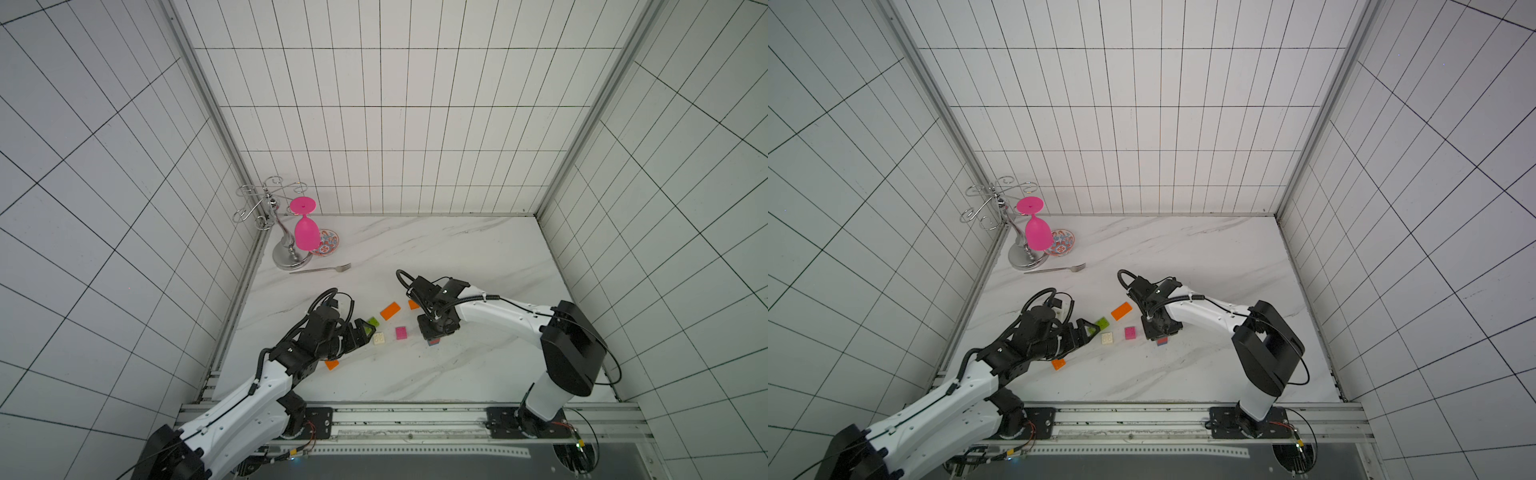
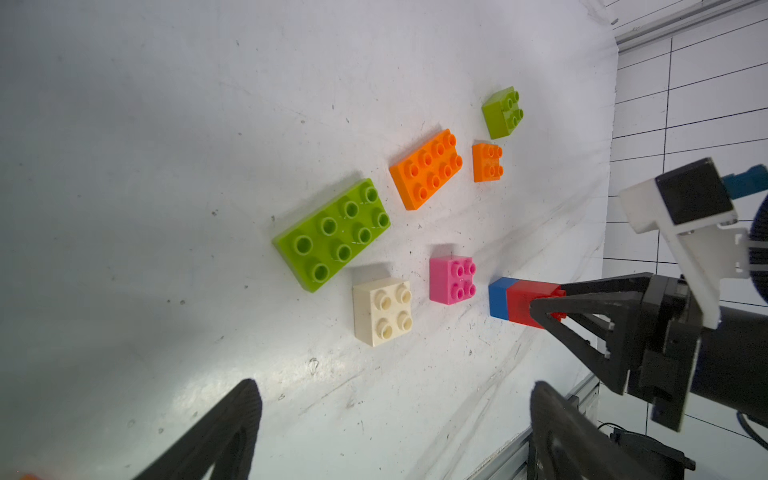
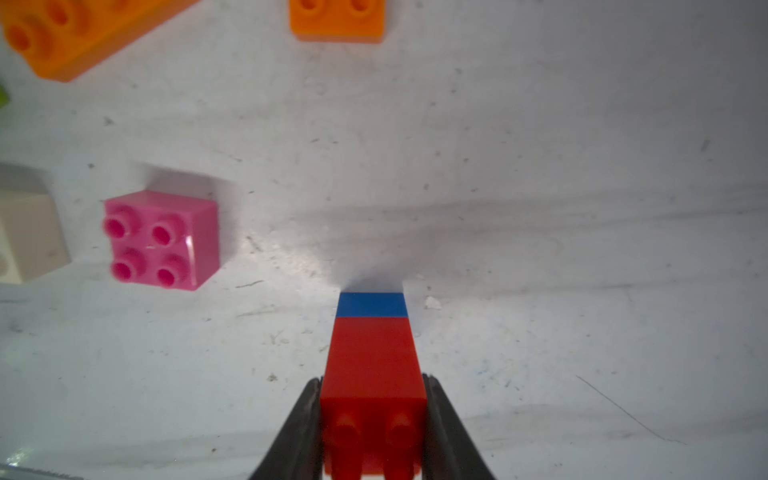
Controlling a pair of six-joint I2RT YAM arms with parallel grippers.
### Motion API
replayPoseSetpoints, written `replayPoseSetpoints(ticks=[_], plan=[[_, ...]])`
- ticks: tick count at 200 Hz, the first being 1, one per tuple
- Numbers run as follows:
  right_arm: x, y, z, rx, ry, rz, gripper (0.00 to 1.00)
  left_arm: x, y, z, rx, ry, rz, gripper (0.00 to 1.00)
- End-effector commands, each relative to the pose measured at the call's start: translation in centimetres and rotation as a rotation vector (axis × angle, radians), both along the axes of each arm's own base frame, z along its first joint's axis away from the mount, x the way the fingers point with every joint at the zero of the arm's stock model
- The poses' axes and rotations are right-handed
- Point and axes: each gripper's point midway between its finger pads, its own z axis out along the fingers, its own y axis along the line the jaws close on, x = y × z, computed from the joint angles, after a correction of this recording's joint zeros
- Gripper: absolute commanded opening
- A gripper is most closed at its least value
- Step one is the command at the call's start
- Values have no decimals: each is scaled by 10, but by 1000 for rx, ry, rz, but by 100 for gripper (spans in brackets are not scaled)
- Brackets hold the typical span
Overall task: Assemble the letter r with lego
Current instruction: Place the lego brick at the center of the board, then pick up the lego brick from the center of the board.
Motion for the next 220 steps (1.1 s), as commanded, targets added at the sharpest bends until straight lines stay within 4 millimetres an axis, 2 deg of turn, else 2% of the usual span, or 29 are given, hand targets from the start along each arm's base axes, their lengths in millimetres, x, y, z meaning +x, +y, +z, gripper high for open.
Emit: replayPoseSetpoints(ticks=[1, 50, 62, 106, 130, 143, 162, 184, 203, 220], plan=[[7, -33, -2, -83, 12, -5, 0, 24, -8, 22, 8, -80, -7, 93], [33, -9, 4, -27, 5, 36, 0, 45, -20, 22, 140, -40, -107, 92], [34, -6, 3, -17, 13, 32, 5, 48, -21, 20, 167, -33, -118, 92], [30, -5, 5, 10, 22, 20, 40, 54, -17, 15, 225, -32, -122, 92], [35, -8, 24, 30, -29, 3, 63, 54, -15, 16, 236, -33, -121, 91], [39, -9, 39, 44, -70, -3, 70, 53, -14, 16, 240, -35, -122, 90], [42, -2, 54, 95, -118, -6, 71, 53, -15, 19, 232, -34, -120, 89], [40, 29, 63, 164, -165, 67, 66, 52, -18, 21, 194, -39, -114, 87], [38, 57, 61, 184, -153, 121, 63, 53, -19, 23, 114, -37, -92, 84], [45, 72, 57, 201, -146, 62, 58, 55, -16, 23, 36, -19, -65, 81]])
